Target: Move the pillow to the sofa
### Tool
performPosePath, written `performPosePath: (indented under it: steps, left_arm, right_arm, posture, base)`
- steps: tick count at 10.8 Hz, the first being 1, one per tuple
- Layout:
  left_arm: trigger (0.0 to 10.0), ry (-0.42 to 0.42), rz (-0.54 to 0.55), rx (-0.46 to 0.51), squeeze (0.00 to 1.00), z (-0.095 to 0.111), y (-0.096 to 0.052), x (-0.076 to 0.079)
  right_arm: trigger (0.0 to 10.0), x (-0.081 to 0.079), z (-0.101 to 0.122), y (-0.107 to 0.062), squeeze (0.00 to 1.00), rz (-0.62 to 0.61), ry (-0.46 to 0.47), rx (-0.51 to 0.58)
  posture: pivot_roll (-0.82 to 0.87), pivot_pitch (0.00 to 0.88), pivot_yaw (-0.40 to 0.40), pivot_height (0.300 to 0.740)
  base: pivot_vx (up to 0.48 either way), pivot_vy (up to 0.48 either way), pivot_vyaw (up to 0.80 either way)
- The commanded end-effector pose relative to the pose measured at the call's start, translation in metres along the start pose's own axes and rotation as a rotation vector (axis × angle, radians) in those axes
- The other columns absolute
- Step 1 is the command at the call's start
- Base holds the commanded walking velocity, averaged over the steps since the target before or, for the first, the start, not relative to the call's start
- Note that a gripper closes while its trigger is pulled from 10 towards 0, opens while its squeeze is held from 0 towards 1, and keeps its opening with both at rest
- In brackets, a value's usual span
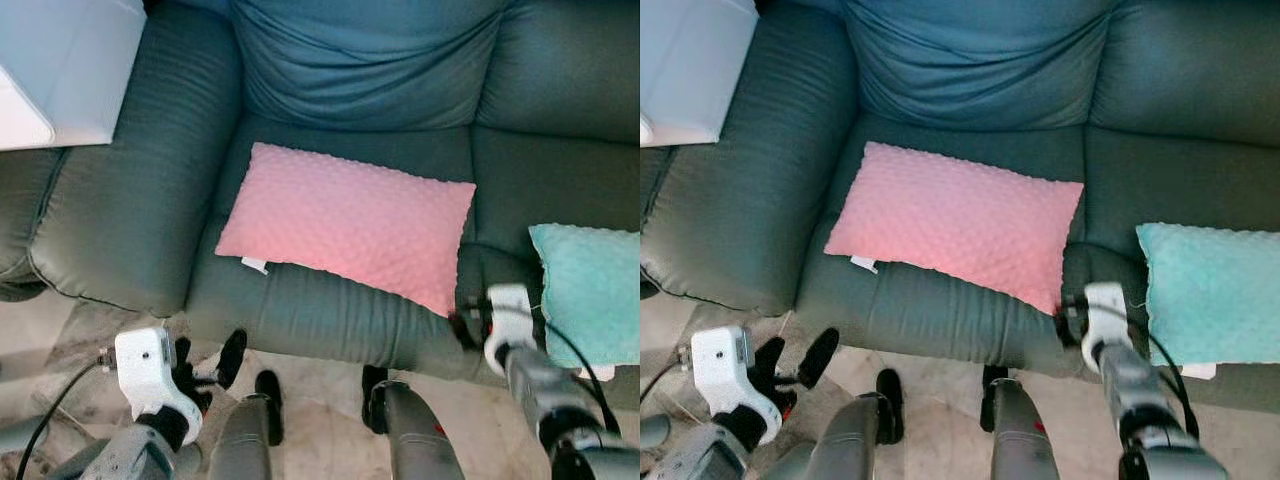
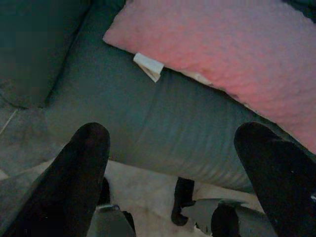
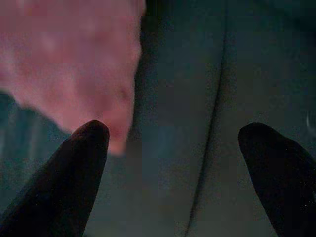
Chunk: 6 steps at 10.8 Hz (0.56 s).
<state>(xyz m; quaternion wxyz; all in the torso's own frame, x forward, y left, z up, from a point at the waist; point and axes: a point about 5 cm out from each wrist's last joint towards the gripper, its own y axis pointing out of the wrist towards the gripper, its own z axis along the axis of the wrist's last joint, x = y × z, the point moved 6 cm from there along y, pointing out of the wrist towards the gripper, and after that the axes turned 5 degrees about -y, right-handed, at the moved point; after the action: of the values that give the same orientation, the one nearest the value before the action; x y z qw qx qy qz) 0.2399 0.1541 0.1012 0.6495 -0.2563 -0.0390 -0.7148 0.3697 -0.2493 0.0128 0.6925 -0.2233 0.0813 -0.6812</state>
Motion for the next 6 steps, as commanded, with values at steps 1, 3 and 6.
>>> performPosePath:
  steps: [1,3,6]
  left_arm:
    - [10.0,0.009,0.047,-0.028,0.0,-0.007,-0.003,-0.012]
    - [10.0,0.021,0.028,0.004,0.0,0.0,0.008,-0.009]
    - [10.0,0.048,0.017,0.083,0.0,0.024,0.034,-0.012]
  right_arm:
    - [10.0,-0.001,-0.018,-0.005,0.0,0.001,0.01,-0.046]
    - [10.0,-0.003,0.0,0.001,0.0,0.021,-0.005,-0.004]
    - [10.0,0.004,0.037,0.007,0.0,0.011,-0.043,0.081]
  posture:
    - [0.09,0.535,0.07,0.74]
    - [0.1,0.461,0.066,0.74]
    - [0.09,0.342,0.052,0.74]
  base:
    - [0.0,0.0,0.0]
    - [0.0,0.0,0.0]
    - [0.0,0.0,0.0]
